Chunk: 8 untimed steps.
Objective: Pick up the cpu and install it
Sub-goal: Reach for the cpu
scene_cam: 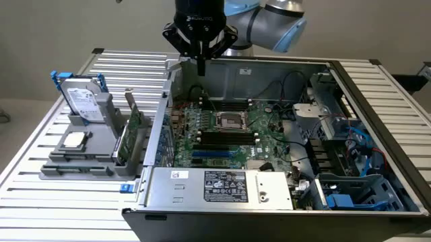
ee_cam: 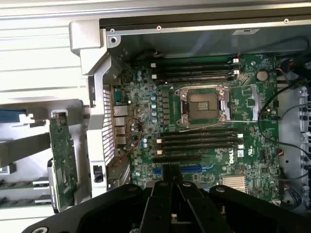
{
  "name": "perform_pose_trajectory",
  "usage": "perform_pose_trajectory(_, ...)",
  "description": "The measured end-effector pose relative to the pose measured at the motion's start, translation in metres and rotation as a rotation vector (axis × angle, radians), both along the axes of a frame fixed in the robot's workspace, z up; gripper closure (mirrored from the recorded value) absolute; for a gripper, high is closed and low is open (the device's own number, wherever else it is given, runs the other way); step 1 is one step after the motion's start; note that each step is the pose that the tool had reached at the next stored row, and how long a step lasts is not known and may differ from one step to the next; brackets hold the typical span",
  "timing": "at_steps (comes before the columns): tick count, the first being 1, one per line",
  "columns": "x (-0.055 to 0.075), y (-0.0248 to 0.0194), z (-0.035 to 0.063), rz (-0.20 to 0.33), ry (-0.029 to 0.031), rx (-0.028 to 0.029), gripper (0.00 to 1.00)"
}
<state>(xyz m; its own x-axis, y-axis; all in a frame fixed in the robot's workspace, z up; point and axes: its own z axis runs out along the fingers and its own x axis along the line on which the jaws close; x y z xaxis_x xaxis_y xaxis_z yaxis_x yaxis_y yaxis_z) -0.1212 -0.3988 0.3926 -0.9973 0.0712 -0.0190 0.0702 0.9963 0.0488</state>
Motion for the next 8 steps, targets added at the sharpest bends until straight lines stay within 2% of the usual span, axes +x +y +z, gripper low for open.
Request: perform_pose_trajectory(8, 0.0000, 0.0000, 0.0000, 0.000, 0.0000, -0.0001, 0.89)
